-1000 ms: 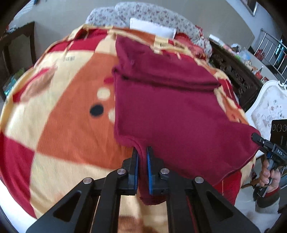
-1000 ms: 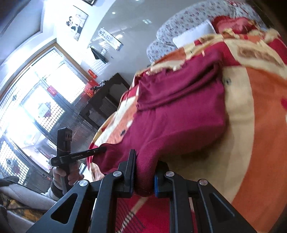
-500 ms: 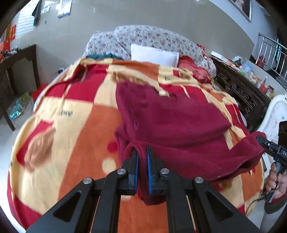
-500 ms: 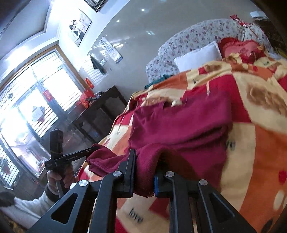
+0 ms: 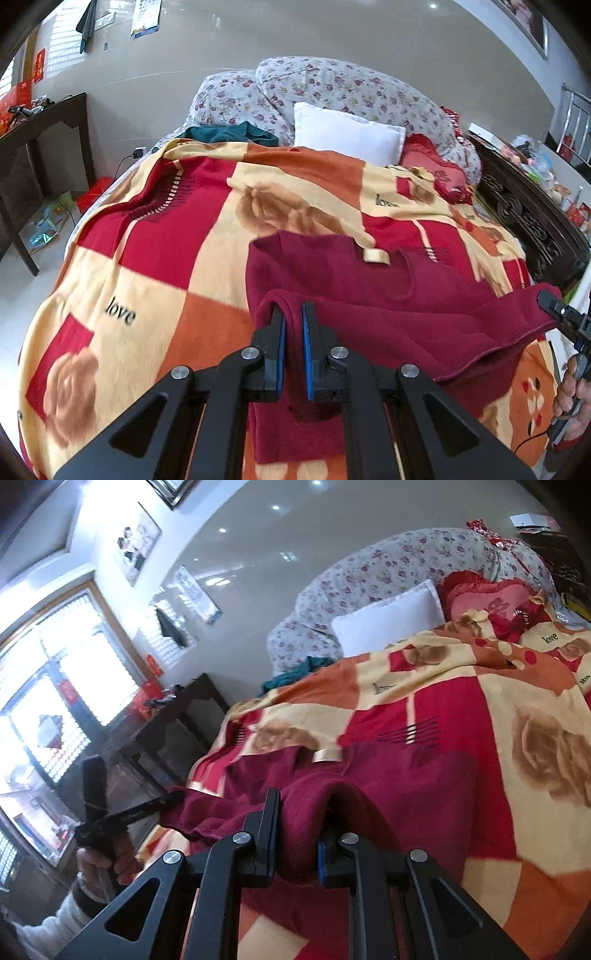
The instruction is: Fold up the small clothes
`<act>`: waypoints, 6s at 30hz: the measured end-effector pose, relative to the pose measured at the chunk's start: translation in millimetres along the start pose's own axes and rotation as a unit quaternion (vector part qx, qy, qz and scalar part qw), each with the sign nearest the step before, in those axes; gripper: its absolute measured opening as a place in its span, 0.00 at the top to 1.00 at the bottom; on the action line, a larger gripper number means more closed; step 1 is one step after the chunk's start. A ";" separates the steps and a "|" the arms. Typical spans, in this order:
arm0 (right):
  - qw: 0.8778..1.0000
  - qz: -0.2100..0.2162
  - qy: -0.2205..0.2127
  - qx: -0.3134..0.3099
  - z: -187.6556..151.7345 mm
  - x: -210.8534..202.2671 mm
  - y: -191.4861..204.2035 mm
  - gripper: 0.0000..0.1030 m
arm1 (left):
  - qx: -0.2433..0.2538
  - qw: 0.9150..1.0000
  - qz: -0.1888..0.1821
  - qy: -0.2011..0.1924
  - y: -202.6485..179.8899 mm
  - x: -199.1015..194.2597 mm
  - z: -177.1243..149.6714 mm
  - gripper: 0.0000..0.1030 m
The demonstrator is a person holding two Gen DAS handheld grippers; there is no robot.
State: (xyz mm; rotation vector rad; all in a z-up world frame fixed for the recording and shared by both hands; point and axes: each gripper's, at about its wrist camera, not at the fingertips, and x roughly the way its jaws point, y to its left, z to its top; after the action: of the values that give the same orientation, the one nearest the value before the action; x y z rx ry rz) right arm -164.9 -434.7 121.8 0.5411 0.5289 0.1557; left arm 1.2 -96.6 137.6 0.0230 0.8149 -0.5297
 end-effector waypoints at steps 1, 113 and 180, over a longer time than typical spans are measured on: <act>1.000 -0.003 0.005 0.008 3.7 8.6 -8.1 0.83 | 0.000 1.000 -0.001 0.004 0.5 5.8 3.4 0.92; 0.977 -0.110 0.094 -0.154 14.3 246.3 134.8 0.43 | -0.065 0.997 0.025 0.021 32.7 69.1 -100.2 0.07; 0.987 0.111 -0.004 0.115 -48.1 140.1 5.2 0.38 | -0.142 0.987 -0.072 0.034 47.4 103.7 -57.0 0.00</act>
State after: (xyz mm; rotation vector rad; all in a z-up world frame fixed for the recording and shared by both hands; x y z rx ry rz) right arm -70.0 -369.8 28.2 0.8272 0.4807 0.3070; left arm 42.3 -88.7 17.2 -0.2836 0.9579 -0.5475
